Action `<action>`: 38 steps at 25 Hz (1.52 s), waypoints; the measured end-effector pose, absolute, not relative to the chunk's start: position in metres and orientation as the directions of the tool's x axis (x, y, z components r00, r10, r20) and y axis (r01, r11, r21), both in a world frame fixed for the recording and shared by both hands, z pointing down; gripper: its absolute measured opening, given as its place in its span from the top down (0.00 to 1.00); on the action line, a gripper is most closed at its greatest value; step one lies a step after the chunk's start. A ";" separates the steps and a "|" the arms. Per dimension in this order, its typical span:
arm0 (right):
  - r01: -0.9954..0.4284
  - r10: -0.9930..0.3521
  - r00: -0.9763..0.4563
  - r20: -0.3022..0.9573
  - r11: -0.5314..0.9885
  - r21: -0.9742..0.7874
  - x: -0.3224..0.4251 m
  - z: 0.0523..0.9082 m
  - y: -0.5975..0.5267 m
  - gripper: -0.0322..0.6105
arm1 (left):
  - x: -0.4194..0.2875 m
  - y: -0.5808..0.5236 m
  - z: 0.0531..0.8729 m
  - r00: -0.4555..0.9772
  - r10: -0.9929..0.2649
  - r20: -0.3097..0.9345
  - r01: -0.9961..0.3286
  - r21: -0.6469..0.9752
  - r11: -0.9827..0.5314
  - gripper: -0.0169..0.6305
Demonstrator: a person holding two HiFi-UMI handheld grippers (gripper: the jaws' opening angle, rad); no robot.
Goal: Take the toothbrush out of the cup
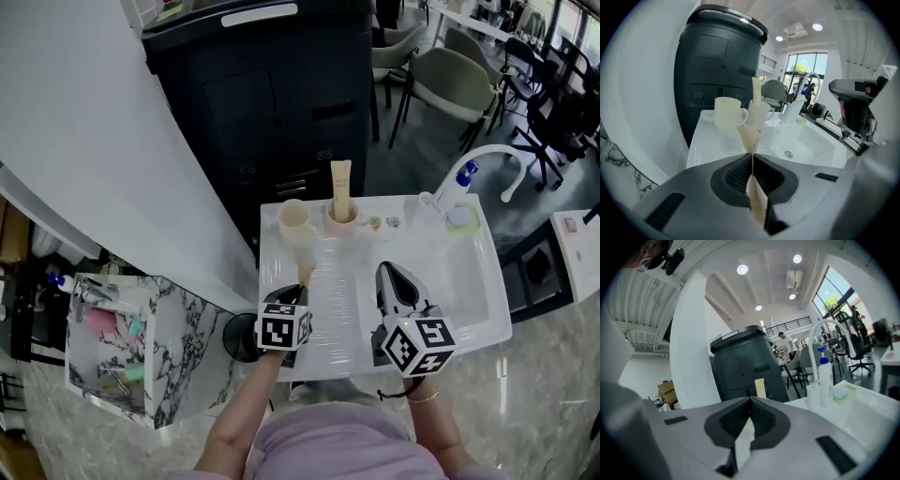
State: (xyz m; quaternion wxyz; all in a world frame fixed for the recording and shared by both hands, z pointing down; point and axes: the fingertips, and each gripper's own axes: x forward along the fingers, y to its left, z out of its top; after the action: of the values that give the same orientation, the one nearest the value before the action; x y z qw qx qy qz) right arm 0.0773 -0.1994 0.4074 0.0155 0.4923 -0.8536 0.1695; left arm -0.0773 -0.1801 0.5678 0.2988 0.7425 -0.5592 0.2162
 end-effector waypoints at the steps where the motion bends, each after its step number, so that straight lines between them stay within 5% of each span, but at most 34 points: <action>1: -0.847 -0.836 -0.513 0.196 0.456 -0.274 0.078 0.408 -0.200 0.95 | -0.077 -0.183 0.572 0.278 -0.693 0.665 -0.961 0.199 -0.194 0.95; 14: -0.866 -0.852 -0.479 0.214 0.418 -0.273 0.094 0.415 -0.215 0.95 | -0.073 -0.202 0.614 0.210 -0.599 0.773 -0.975 0.117 -0.191 0.94; 23: -0.863 -0.847 -0.486 0.218 0.424 -0.275 0.089 0.418 -0.224 0.95 | -0.080 -0.206 0.619 0.153 -0.590 0.793 -0.977 0.032 -0.210 0.82; 29: -0.852 -0.836 -0.505 0.216 0.442 -0.279 0.080 0.418 -0.229 0.95 | -0.084 -0.227 0.570 0.208 -0.682 0.701 -0.966 0.036 -0.257 0.74; 38: -0.854 -0.843 -0.499 0.199 0.439 -0.279 0.086 0.411 -0.239 0.95 | -0.066 -0.303 0.451 0.331 -0.854 0.400 -0.940 0.061 -0.336 0.71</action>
State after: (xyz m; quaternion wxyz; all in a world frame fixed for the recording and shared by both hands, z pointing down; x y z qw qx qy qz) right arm 0.0864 -0.2389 0.4114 0.0152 0.5003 -0.8482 0.1734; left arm -0.0661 -0.3031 0.4507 0.1421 0.8034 -0.5583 0.1503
